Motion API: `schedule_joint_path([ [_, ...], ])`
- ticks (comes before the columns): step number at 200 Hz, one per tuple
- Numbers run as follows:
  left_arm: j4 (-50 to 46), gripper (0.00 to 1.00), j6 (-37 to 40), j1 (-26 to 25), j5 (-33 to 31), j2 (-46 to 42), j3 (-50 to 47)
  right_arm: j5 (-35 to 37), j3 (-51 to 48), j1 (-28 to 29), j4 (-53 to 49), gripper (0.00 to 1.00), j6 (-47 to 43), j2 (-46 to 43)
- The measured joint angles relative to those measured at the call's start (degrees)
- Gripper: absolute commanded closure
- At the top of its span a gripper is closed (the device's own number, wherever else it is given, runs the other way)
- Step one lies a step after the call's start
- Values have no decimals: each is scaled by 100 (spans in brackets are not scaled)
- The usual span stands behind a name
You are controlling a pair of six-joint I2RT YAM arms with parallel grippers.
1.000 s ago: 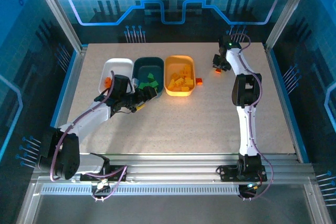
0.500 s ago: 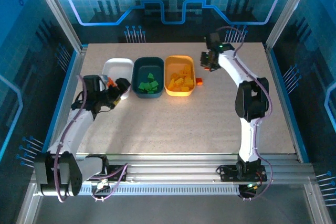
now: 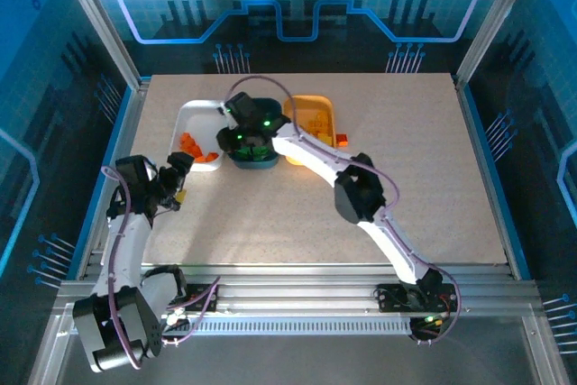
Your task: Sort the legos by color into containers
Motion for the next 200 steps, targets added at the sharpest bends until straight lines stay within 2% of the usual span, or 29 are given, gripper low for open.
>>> schedule_joint_path([
  [15, -28, 1, 0, 42, 103, -28, -28, -79, 682, 133, -153, 73, -35, 444],
  [36, -33, 1, 0, 94, 227, -118, -94, -175, 1012, 186, -243, 71, -37, 688],
  [43, -28, 1, -2, 96, 271, -131, -101, -190, 1040, 181, -243, 65, -37, 723],
  [56, -24, 1, 0, 101, 354, -142, -98, -243, 1058, 166, -254, 45, -52, 772],
  [76, -22, 1, -2, 101, 461, -142, -101, -284, 1093, 144, -317, 36, -101, 820],
  [99, -7, 1, -2, 101, 560, -142, -101, -275, 1239, 144, -372, 35, -131, 820],
  [127, 7, 1, -2, 101, 649, -162, -101, -94, 1368, 136, -420, 38, -160, 758],
  [145, 22, 1, -2, 101, 723, -229, -101, 247, 560, 94, -387, 38, -166, 256],
  [167, 118, 1, 0, -31, 800, -286, -114, 658, -1764, -162, -44, 38, -87, -1228],
  [184, 219, 1, 2, -535, 752, -291, -144, 909, -3362, -654, 229, 38, 74, -2485],
  [200, 323, 1, 7, -1169, 708, -271, -162, 1130, -4336, -1375, 411, 37, 247, -3432],
])
